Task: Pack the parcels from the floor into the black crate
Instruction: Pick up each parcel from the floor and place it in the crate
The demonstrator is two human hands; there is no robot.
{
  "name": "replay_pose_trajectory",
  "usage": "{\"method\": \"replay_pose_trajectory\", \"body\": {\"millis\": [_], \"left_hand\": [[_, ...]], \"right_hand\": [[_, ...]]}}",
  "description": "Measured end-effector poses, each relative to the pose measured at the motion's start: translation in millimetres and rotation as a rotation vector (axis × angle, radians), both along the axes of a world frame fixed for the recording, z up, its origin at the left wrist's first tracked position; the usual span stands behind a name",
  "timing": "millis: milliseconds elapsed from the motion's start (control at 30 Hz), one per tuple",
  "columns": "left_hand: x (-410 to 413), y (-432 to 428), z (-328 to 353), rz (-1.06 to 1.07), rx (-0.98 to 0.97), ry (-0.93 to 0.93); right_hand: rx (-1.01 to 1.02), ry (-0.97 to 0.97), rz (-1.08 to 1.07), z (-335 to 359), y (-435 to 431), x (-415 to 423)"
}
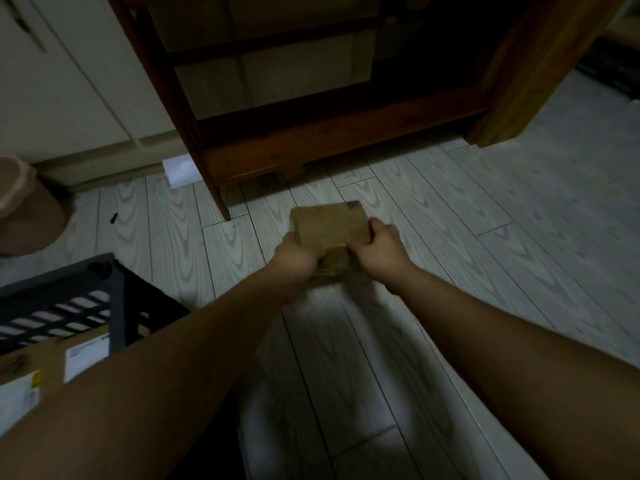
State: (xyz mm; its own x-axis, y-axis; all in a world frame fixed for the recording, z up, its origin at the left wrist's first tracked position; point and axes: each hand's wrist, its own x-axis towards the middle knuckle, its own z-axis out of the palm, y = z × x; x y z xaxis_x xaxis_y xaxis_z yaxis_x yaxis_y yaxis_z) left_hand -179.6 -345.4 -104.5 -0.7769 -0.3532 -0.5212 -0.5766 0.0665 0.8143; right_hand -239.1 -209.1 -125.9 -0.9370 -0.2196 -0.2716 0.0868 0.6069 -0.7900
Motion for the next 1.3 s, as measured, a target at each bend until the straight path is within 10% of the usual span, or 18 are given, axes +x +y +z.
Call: {"method": "replay_pose_trajectory", "body": {"millis": [833, 1300], "left_hand": [[254.5, -218.1, 234.7, 0.077, -0.106, 0.503], [365.6, -305.8, 215.2, 0.267, 0.447, 0.469]], "right_hand": [[-0.159, 0.341, -0.044, 259.2, -205.2, 257.8], [-0.118, 0.484, 0.443, 243.0, -263.0, 350.2]]}}
